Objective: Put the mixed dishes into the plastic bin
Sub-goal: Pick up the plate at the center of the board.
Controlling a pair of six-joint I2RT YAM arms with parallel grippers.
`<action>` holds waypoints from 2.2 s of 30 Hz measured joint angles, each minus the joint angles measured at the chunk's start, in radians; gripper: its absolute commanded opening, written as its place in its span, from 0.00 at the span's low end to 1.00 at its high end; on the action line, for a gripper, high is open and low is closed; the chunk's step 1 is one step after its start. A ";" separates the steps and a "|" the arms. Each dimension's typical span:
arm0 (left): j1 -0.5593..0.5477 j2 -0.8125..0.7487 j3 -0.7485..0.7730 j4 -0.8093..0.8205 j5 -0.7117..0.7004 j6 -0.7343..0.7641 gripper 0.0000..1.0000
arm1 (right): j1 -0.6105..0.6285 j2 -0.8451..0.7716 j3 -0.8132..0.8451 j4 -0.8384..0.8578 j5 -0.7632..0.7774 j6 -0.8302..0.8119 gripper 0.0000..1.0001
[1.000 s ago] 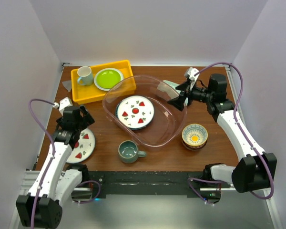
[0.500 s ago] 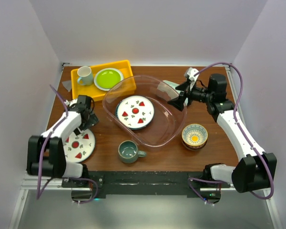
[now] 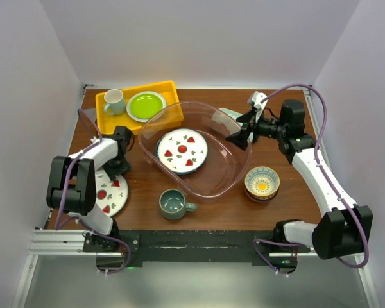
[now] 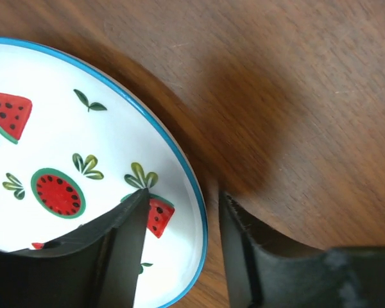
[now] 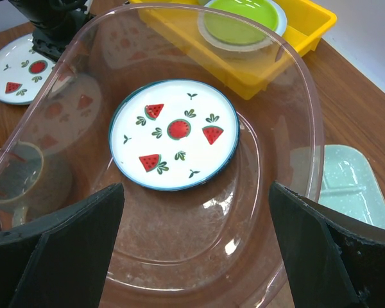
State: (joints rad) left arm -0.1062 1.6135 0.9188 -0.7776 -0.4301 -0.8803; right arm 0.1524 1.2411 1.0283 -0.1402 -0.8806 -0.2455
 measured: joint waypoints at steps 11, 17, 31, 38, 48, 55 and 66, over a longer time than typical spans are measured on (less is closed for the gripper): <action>-0.013 0.049 0.042 -0.094 -0.071 -0.015 0.08 | 0.000 -0.001 0.003 -0.004 0.001 -0.003 0.98; -0.013 0.047 0.045 -0.121 -0.076 -0.008 0.00 | 0.000 -0.001 0.004 -0.004 0.001 -0.003 0.98; -0.012 -0.183 0.060 -0.198 -0.087 -0.002 0.00 | 0.000 -0.001 0.004 -0.004 0.002 -0.003 0.98; -0.012 -0.379 0.061 -0.189 -0.068 -0.029 0.00 | 0.004 -0.001 0.004 -0.003 0.004 -0.003 0.98; -0.012 -0.538 0.095 -0.190 -0.018 -0.053 0.00 | 0.004 -0.001 0.004 -0.003 0.004 -0.003 0.98; -0.012 -0.616 0.155 -0.193 0.012 -0.053 0.00 | 0.004 -0.001 0.004 -0.003 0.004 -0.003 0.98; -0.012 -0.690 0.219 -0.200 0.078 -0.053 0.00 | 0.004 -0.001 0.004 -0.003 0.003 -0.003 0.98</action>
State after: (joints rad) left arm -0.1184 0.9237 1.1378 -0.9771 -0.3523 -0.9337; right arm 0.1566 1.2404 1.0321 -0.1432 -0.8780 -0.2481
